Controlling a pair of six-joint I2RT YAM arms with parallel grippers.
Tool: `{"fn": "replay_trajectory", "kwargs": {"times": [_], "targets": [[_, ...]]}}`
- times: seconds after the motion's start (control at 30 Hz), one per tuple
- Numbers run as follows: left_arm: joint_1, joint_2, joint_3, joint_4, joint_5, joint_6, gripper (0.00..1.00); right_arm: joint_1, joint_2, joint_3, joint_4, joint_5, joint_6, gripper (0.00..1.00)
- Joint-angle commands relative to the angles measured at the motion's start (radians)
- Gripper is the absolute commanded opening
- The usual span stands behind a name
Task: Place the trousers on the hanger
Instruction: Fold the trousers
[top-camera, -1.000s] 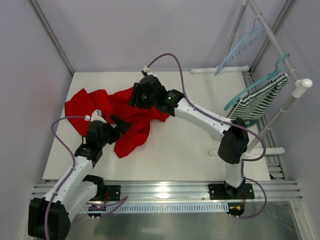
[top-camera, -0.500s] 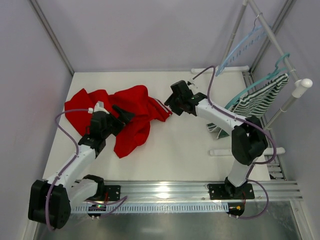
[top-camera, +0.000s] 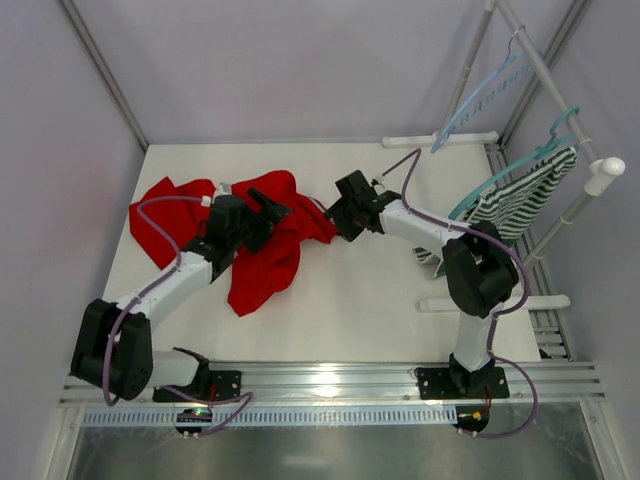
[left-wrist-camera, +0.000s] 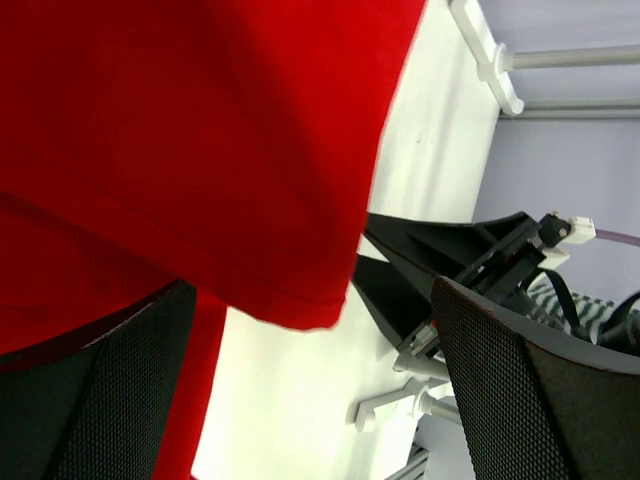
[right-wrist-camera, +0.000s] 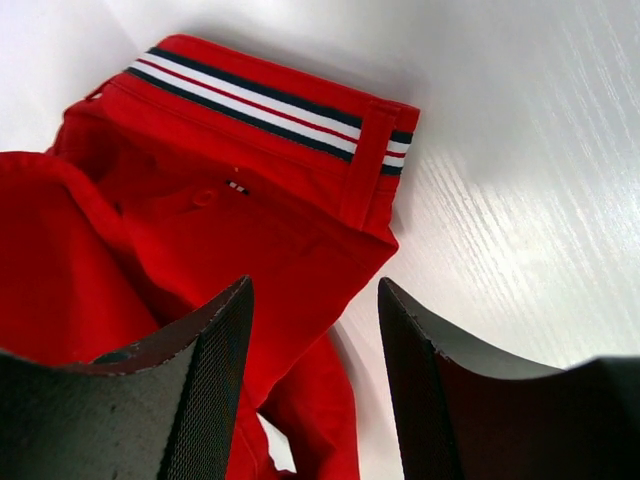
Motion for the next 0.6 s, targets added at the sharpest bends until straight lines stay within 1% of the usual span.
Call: {"fn": "replay_trajectory", "kwargs": {"times": [0.0, 0.1, 0.2, 0.23, 0.3, 0.33, 0.37, 0.4, 0.43, 0.5, 0.53, 0.57], "targets": [[-0.001, 0.069, 0.065, 0.007, -0.015, -0.026, 1.0, -0.013, 0.018, -0.001, 0.034, -0.021, 0.013, 0.56], [0.0, 0.125, 0.076, 0.04, 0.003, -0.038, 0.98, -0.017, 0.012, -0.041, 0.063, -0.031, 0.019, 0.56], [0.002, 0.157, 0.1, 0.053, 0.023, -0.036, 0.89, -0.015, 0.023, -0.039, 0.076, -0.037, 0.006, 0.57], [0.002, 0.16, 0.111, 0.048, 0.023, -0.014, 0.79, -0.017, 0.026, -0.041, 0.086, -0.051, -0.004, 0.57], [0.005, 0.154, 0.143, 0.019, 0.005, 0.01, 0.64, -0.015, 0.043, -0.032, 0.09, -0.062, -0.016, 0.58], [0.006, 0.149, 0.154, -0.01, -0.008, 0.021, 0.48, -0.017, 0.046, -0.032, 0.091, -0.07, -0.014, 0.58], [0.008, 0.143, 0.161, -0.05, -0.021, 0.047, 0.42, -0.017, 0.05, -0.032, 0.094, -0.077, -0.01, 0.58], [0.012, 0.133, 0.172, -0.067, -0.065, 0.06, 0.37, -0.014, 0.058, -0.033, 0.097, -0.082, -0.008, 0.58], [0.02, 0.114, 0.174, -0.088, -0.081, 0.075, 0.28, -0.012, 0.063, -0.035, 0.102, -0.085, -0.004, 0.59], [0.034, 0.087, 0.174, -0.14, -0.112, 0.107, 0.19, -0.007, 0.067, -0.039, 0.103, -0.097, 0.016, 0.59], [0.051, 0.056, 0.169, -0.157, -0.145, 0.115, 0.13, -0.007, 0.067, -0.05, 0.116, -0.1, 0.024, 0.6], [0.057, 0.041, 0.166, -0.189, -0.164, 0.122, 0.11, -0.006, 0.069, -0.052, 0.122, -0.103, 0.03, 0.6]]}}
